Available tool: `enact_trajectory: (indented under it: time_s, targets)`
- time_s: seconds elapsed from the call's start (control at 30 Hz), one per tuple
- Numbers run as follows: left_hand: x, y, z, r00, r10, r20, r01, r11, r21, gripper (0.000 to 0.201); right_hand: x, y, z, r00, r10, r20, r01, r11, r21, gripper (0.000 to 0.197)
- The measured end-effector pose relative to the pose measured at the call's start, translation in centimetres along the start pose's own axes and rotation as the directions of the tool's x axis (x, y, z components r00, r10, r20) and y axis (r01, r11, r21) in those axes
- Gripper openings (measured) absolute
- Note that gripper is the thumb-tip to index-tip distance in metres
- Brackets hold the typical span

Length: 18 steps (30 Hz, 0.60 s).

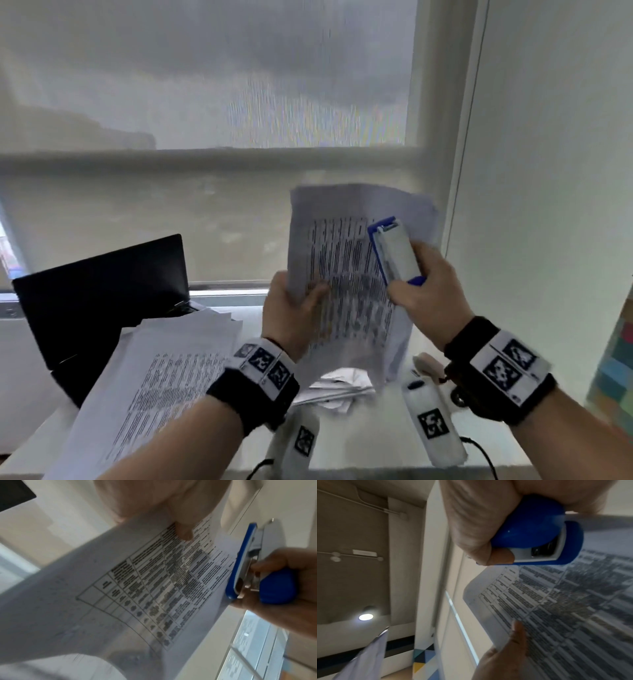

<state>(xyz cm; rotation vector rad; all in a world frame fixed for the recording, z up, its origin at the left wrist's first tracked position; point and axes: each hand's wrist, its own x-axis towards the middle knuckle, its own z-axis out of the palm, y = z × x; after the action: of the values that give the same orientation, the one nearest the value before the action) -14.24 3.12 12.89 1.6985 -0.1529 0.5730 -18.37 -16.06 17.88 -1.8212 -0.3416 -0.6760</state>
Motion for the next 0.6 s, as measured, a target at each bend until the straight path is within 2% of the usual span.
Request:
enact_trajectory:
  time_s: [0.1,0.17,0.27,0.37,0.53,0.6]
  targets:
    - [-1.2,-2.7,0.7,0.994,-0.096,0.056,0.092,0.994,0.059,0.038,-1.4,2.5,0.3,0.993,0.11,0.041,-0.111,0.993,0.042,0.047]
    - [-1.7,-3.8,0.6,0.985,-0.162,0.055,0.161,0.987,0.019,0.035,-2.2,3.8,0.4,0.986,0.153,0.059,-0.157,0.985,0.068,0.044]
    - [-2.1,-4.5,0.8,0.98,-0.182,0.078,0.184,0.983,-0.011,0.031,-3.1,5.6,0.6,0.978,0.194,0.076,-0.197,0.98,0.024,0.045]
    - [-2.3,-4.4,1.1,0.977,-0.19,0.094,0.194,0.98,-0.041,0.033,-3.4,6.3,1.1,0.975,0.198,0.097,-0.203,0.978,0.044,0.058]
    - [-1.9,-4.7,1.4,0.98,-0.201,0.011,0.201,0.974,-0.109,0.026,-3.1,6.5,1.1,0.987,0.153,0.048,-0.154,0.988,0.014,0.056]
    - [-1.7,-4.8,1.3,0.978,-0.207,0.029,0.209,0.971,-0.118,0.021,-3.0,6.9,0.8,0.984,0.168,0.062,-0.168,0.986,-0.005,0.056]
